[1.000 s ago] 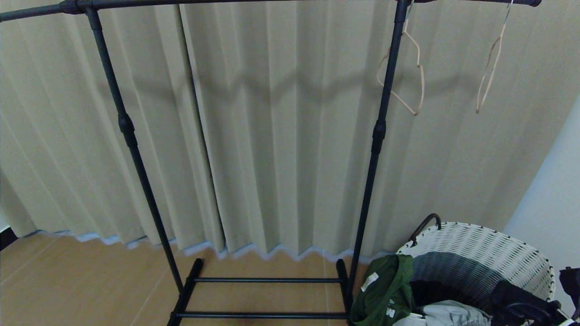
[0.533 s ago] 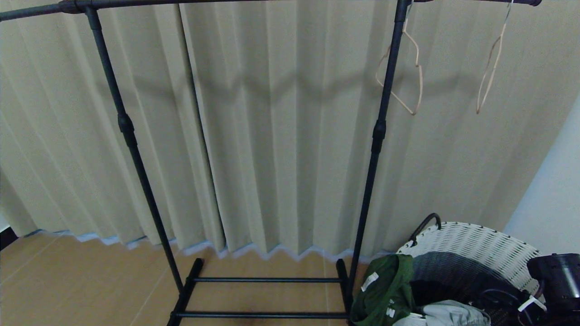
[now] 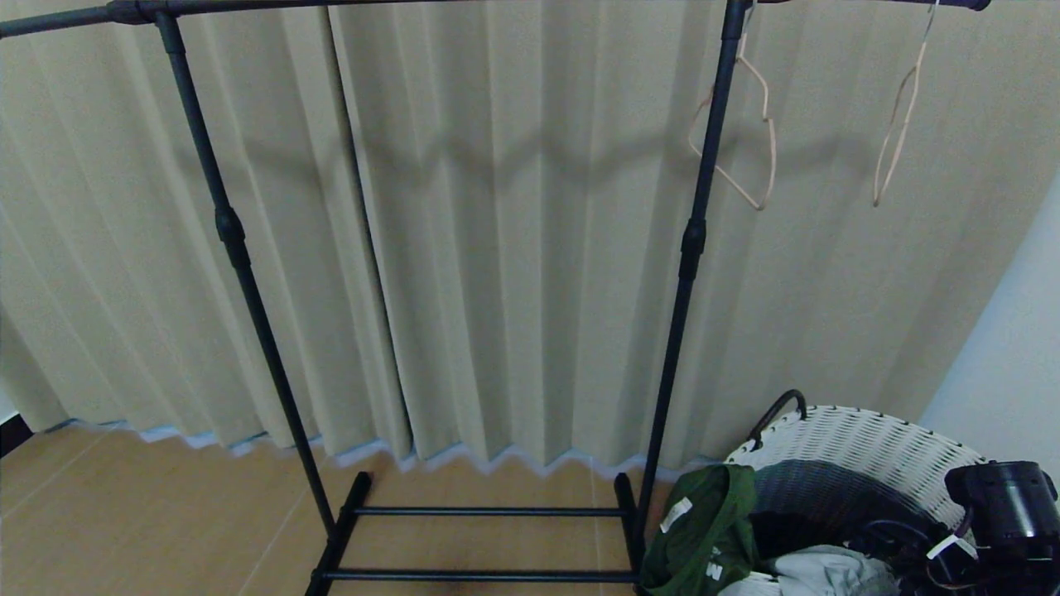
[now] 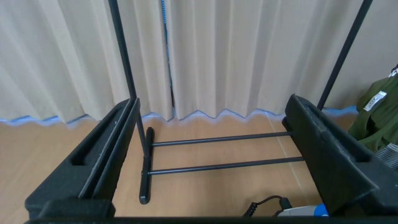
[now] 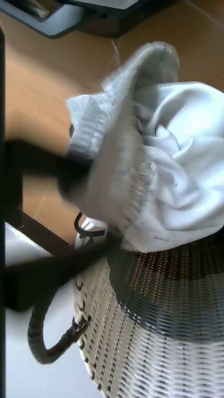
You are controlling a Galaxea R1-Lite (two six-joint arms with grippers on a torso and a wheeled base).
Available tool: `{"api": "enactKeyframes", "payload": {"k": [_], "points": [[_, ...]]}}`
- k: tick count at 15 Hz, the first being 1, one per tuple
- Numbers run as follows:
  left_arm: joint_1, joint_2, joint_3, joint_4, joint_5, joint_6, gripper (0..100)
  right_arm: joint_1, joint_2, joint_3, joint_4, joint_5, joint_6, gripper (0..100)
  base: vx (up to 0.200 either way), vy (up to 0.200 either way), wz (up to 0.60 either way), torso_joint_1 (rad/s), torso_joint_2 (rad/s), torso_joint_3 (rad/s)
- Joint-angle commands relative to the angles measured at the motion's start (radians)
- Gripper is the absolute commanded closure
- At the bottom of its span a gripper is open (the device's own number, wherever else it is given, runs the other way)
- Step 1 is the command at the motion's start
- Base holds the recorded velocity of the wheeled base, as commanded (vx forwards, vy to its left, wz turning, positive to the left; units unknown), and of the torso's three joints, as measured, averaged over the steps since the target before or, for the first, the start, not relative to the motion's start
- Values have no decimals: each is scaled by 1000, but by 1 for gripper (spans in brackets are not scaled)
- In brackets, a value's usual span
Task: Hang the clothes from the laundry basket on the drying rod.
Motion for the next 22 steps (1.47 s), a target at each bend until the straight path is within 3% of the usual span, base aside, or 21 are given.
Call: {"api": "enactKeyframes", "payload": {"k": [1,4,7,10,13,15,20,22], "points": [[0,0,0,0,0,0,0,-2,-43,23,-23,1,3,100,0,0,0,0,0,0],[0,-1,0,0,0,0,0,-43,-219,94,-144,4,4,100,0,0,0,0,0,0],[0,-1,0,0,0,-2,0,-77,-488,75,-110,10,4,100,0,0,0,0,0,0],[0,-1,0,0,0,-2,0,-102,-712,-75,112,14,33,100,0,0,0,0,0,0],[0,-1,0,0,2,0,0,-102,-853,-305,457,26,154,100,0,0,0,0,0,0],[0,-1,0,0,2,0,0,-102,-902,-383,606,63,214,100,0,0,0,0,0,0],[0,-1,0,0,2,3,0,-94,-983,-354,669,73,214,100,0,0,0,0,0,0],[0,-1,0,0,0,1,0,-92,-994,-348,671,72,213,100,-200,0,0,5,2,7]]}}
